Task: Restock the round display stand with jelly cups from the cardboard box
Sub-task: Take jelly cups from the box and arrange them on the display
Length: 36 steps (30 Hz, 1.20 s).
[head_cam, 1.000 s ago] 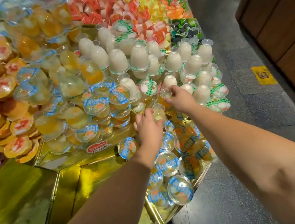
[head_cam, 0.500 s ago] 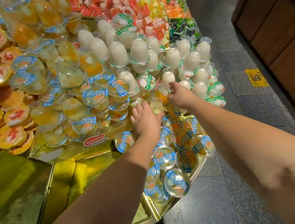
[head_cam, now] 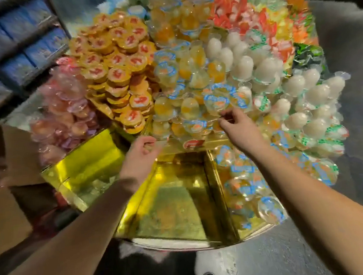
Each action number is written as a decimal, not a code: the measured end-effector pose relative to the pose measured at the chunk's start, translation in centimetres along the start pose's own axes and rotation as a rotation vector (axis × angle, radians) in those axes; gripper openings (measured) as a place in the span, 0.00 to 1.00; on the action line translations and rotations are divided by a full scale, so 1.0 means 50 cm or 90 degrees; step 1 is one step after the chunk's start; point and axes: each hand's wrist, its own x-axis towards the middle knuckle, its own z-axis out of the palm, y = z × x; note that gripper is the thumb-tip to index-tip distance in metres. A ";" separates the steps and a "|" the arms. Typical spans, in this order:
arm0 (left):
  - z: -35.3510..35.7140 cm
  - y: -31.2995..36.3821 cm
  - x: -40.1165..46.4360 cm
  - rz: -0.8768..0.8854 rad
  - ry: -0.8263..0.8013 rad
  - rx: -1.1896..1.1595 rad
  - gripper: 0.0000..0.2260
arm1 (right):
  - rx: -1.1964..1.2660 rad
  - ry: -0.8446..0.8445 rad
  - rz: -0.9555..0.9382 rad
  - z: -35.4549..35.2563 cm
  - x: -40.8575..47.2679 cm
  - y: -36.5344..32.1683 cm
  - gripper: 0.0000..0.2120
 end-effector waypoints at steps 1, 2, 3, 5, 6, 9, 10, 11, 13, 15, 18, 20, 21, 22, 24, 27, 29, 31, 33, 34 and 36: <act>-0.055 -0.018 -0.004 -0.011 0.027 -0.007 0.08 | -0.014 -0.040 -0.024 0.044 -0.015 -0.039 0.06; -0.112 -0.038 -0.009 -0.023 0.054 -0.003 0.09 | -0.029 -0.073 -0.050 0.094 -0.029 -0.078 0.07; -0.172 -0.063 -0.017 -0.036 0.077 0.002 0.09 | -0.047 -0.101 -0.081 0.151 -0.046 -0.118 0.09; -0.291 -0.124 -0.036 -0.056 0.115 -0.019 0.08 | -0.064 -0.157 -0.136 0.269 -0.081 -0.192 0.11; -0.356 -0.158 -0.050 -0.065 0.139 -0.045 0.07 | -0.065 -0.196 -0.157 0.337 -0.101 -0.229 0.12; -0.514 -0.268 -0.086 -0.085 0.207 -0.035 0.11 | -0.097 -0.295 -0.207 0.511 -0.161 -0.314 0.12; -0.573 -0.305 -0.108 -0.098 0.216 -0.026 0.11 | -0.100 -0.319 -0.220 0.571 -0.184 -0.343 0.12; -0.631 -0.339 -0.129 -0.109 0.216 -0.027 0.09 | -0.100 -0.338 -0.228 0.628 -0.208 -0.372 0.11; -0.737 -0.405 -0.175 -0.110 0.209 0.000 0.05 | -0.121 -0.382 -0.237 0.738 -0.256 -0.427 0.10; -0.837 -0.466 -0.218 -0.165 0.206 0.034 0.04 | -0.152 -0.433 -0.256 0.842 -0.299 -0.475 0.07; -0.952 -0.536 -0.254 -0.233 0.240 0.032 0.07 | -0.193 -0.484 -0.292 0.975 -0.345 -0.535 0.05; -1.013 -0.572 -0.269 -0.278 0.247 0.029 0.03 | -0.214 -0.512 -0.286 1.048 -0.367 -0.564 0.08; -1.041 -0.591 -0.273 -0.287 0.246 0.035 0.01 | -0.234 -0.523 -0.285 1.082 -0.375 -0.576 0.09; -1.068 -0.610 -0.275 -0.286 0.246 0.041 0.02 | -0.257 -0.533 -0.289 1.116 -0.379 -0.588 0.10; -1.120 -0.643 -0.267 -0.295 0.245 0.057 0.03 | -0.301 -0.553 -0.301 1.184 -0.372 -0.605 0.12; -1.188 -0.694 -0.229 -0.337 0.250 0.080 0.03 | -0.331 -0.576 -0.315 1.276 -0.349 -0.641 0.07; -1.238 -0.727 -0.189 -0.358 0.256 0.109 0.02 | -0.335 -0.576 -0.309 1.332 -0.327 -0.668 0.04; -1.292 -0.762 -0.142 -0.374 0.259 0.131 0.02 | -0.337 -0.593 -0.297 1.402 -0.291 -0.689 0.10; -1.347 -0.803 -0.089 -0.384 0.269 0.146 0.05 | -0.354 -0.607 -0.291 1.484 -0.248 -0.714 0.17; -1.373 -0.824 -0.061 -0.400 0.276 0.158 0.07 | -0.374 -0.611 -0.292 1.528 -0.224 -0.728 0.19; -1.422 -0.863 -0.007 -0.430 0.283 0.197 0.07 | -0.423 -0.626 -0.296 1.616 -0.180 -0.761 0.22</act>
